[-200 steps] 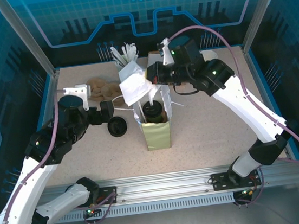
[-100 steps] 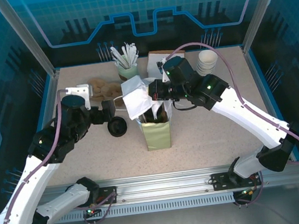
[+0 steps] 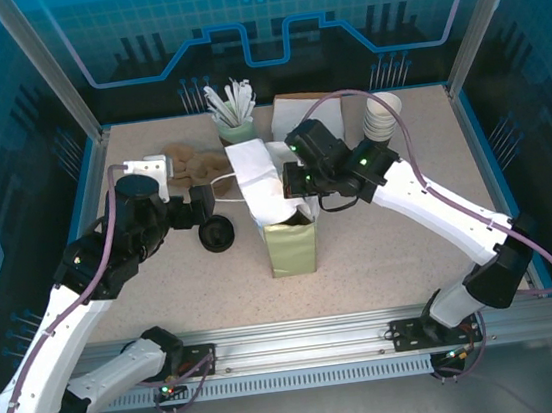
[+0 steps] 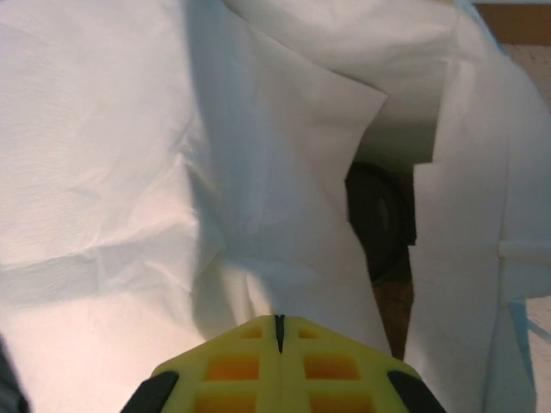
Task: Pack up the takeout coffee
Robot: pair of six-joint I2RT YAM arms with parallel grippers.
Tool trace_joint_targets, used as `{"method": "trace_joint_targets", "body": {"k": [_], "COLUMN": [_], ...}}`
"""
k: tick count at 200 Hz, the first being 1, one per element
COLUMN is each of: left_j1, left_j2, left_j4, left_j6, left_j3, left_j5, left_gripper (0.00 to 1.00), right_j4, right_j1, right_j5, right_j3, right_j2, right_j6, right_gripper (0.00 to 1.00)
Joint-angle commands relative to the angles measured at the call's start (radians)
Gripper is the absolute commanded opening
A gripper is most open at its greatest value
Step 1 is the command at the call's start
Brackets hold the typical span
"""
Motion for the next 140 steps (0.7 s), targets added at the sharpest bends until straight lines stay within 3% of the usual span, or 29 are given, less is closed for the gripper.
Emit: {"method": "trace_joint_targets", "body": {"k": [1,140], "left_j1": [0.008,0.008], "left_j2": [-0.010,-0.031], "left_j4": [0.016,0.019], "left_j6": [-0.018,-0.010], "left_j3": [-0.015,-0.042], "left_j5": [0.009,-0.002], "left_gripper": [0.99,0.99], "right_j4": [-0.085,-0.275], "right_j1": [0.029,0.127], "right_j5": [0.076,0.328], "right_j3": [0.030,0.079], "right_j2": [0.018,0.133], "right_j6": [-0.030,0.012], "right_gripper": [0.00,0.00]}}
